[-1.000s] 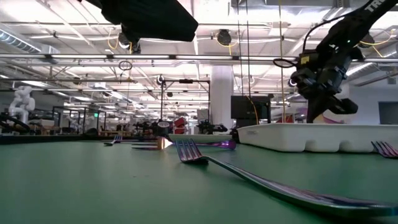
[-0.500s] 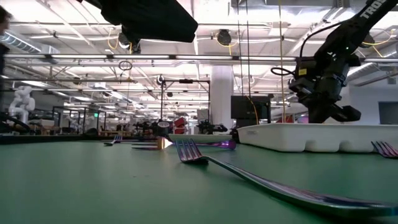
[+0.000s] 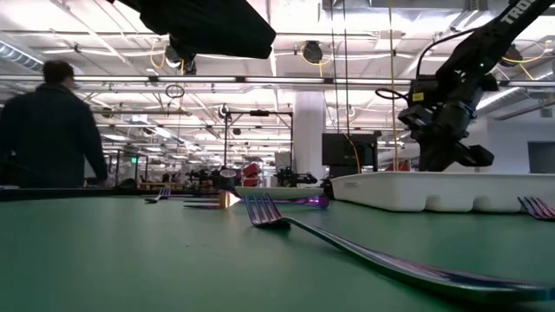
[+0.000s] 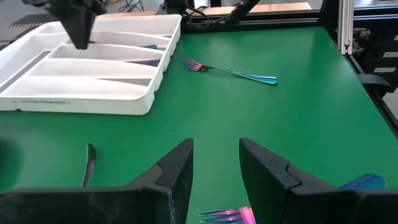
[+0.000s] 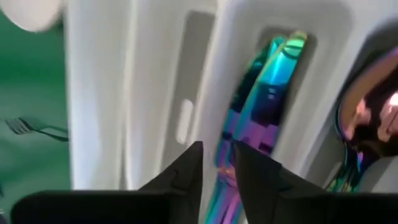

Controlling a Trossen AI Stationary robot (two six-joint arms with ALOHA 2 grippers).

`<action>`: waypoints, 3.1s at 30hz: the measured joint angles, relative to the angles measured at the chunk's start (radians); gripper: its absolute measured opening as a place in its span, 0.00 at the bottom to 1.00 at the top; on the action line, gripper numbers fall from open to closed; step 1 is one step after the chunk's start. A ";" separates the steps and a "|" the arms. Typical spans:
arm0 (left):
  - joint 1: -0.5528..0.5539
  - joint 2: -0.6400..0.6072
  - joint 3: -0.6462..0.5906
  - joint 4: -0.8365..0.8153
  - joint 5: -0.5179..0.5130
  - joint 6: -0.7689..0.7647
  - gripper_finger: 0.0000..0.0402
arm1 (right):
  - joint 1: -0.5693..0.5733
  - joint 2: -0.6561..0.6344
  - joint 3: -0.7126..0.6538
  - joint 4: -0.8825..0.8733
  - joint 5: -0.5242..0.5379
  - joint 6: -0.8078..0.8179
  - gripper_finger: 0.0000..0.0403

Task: Sort silverware
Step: Put the iridescent knife into the white silverware tray

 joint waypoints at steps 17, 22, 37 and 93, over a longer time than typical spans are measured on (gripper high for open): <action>0.008 -0.032 -0.001 -0.235 -0.084 -0.135 0.33 | 0.141 -0.126 0.208 -0.078 -0.002 -0.084 0.26; 0.096 -0.064 -0.001 -0.324 -0.074 -0.177 0.33 | 0.222 -0.223 0.207 -0.034 0.004 -0.117 0.26; 0.473 -0.155 0.000 -0.609 0.320 0.038 0.33 | 0.510 -0.278 0.203 0.107 0.035 -0.165 0.26; 1.346 0.016 0.008 -0.983 0.373 0.982 0.33 | 1.094 -0.269 -0.107 0.639 0.258 -0.240 0.26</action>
